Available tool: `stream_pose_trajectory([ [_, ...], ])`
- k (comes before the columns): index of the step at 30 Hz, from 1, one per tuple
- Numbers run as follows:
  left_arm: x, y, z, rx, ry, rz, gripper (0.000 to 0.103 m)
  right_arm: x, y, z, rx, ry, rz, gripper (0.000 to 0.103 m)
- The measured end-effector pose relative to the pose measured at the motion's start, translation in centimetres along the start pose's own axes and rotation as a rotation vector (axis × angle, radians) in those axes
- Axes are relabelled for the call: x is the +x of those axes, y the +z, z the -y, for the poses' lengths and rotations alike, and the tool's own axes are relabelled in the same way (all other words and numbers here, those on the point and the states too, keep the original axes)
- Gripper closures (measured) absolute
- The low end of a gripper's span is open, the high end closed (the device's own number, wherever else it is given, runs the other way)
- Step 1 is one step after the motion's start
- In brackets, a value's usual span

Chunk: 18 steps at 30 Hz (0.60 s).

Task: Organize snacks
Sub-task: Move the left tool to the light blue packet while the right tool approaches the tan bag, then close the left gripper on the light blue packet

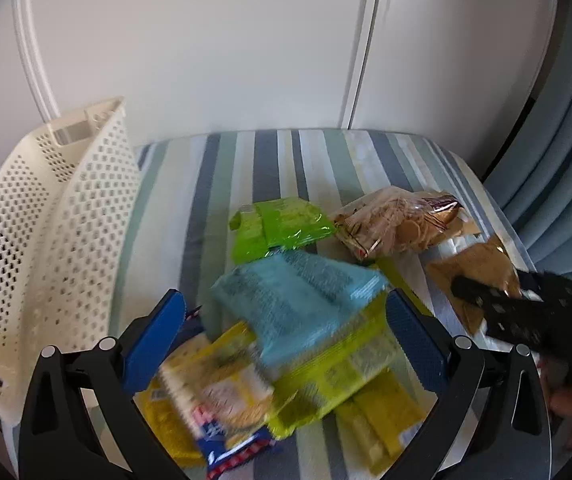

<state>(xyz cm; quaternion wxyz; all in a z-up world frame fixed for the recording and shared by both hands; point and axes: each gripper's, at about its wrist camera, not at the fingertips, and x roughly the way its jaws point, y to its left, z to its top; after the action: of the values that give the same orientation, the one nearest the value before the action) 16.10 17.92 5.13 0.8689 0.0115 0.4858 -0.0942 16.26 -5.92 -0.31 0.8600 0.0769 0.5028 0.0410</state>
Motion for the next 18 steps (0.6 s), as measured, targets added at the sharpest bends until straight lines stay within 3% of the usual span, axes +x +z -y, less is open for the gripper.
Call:
stream_pose_trajectory([
  [4, 2.0, 0.9, 0.0, -0.021, -0.002, -0.037, 0.002, -0.4, -0.2, -0.8, -0.014, 0.001, 0.027, 0.028],
  [9, 3.8, 1.2, -0.8, -0.096, -0.092, -0.081, 0.002, -0.9, -0.6, -1.7, -0.039, -0.024, 0.050, 0.028],
  [18, 5.0, 0.5, -2.5, -0.201, -0.177, -0.098, 0.002, -0.7, -0.5, -1.7, -0.043, -0.022, 0.051, 0.028],
])
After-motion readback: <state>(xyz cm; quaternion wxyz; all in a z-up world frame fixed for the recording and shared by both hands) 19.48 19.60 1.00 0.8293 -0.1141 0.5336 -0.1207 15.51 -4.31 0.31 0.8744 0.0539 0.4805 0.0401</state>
